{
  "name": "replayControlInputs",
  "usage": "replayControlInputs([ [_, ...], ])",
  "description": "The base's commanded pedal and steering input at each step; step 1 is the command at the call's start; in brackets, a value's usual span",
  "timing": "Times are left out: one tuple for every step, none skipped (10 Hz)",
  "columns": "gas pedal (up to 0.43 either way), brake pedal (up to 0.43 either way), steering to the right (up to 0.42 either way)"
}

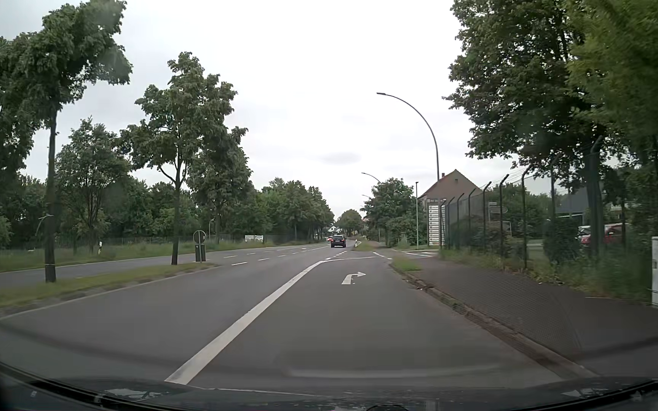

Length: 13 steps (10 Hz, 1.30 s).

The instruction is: Follow the waypoints while adhering to traffic rules and regulations

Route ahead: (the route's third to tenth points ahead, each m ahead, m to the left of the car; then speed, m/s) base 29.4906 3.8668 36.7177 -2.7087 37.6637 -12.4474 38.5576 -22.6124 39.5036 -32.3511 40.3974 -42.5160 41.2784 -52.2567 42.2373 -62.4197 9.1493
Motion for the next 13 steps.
replayControlInputs([
  [0.000, 0.000, -0.019],
  [0.000, 0.000, -0.018],
  [0.000, 0.000, -0.015],
  [0.000, 0.000, -0.014],
  [0.000, 0.000, -0.011],
  [0.000, 0.000, -0.007],
  [0.000, 0.000, -0.005],
  [0.000, 0.000, -0.004],
  [0.000, 0.000, -0.004],
  [0.000, 0.000, -0.003],
  [0.000, 0.000, -0.002],
  [0.000, 0.000, -0.001],
  [0.000, 0.000, 0.000],
])
